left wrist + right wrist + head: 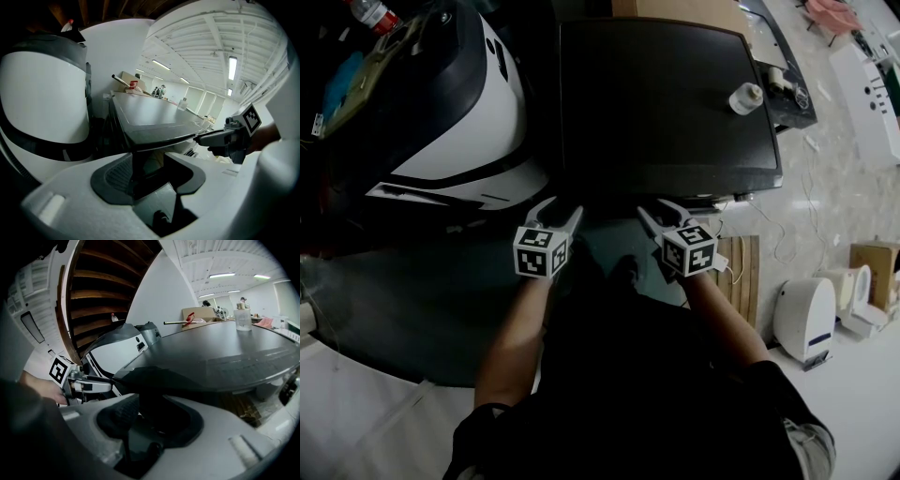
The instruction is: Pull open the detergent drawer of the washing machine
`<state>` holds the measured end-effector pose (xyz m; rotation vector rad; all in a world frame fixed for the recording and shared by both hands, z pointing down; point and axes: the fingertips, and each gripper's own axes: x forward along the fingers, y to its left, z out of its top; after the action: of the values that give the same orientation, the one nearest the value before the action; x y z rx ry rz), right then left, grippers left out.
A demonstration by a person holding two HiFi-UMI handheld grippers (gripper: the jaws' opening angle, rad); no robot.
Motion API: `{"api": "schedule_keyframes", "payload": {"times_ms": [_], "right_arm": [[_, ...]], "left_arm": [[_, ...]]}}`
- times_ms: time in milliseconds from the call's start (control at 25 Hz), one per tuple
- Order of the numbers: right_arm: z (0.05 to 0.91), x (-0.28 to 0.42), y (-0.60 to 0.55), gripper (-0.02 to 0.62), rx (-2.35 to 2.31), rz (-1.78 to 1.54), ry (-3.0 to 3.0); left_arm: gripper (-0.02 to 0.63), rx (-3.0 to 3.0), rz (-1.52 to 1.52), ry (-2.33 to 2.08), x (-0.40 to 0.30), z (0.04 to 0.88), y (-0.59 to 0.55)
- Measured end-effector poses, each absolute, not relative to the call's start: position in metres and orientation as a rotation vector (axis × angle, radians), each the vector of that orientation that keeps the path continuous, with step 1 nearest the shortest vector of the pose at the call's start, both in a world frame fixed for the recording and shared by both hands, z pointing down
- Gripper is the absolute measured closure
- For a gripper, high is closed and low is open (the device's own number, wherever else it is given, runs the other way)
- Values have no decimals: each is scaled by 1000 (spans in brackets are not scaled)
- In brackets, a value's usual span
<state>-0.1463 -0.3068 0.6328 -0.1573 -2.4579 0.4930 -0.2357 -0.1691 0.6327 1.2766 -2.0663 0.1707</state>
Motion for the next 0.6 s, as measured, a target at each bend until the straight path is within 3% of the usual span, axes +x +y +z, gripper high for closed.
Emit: {"api": "schedule_keyframes", "payload": {"times_ms": [600], "right_arm": [[633, -96, -284, 442, -256, 495, -2444]], "left_arm": [[417, 1187, 144, -2123, -189, 633, -146]]}}
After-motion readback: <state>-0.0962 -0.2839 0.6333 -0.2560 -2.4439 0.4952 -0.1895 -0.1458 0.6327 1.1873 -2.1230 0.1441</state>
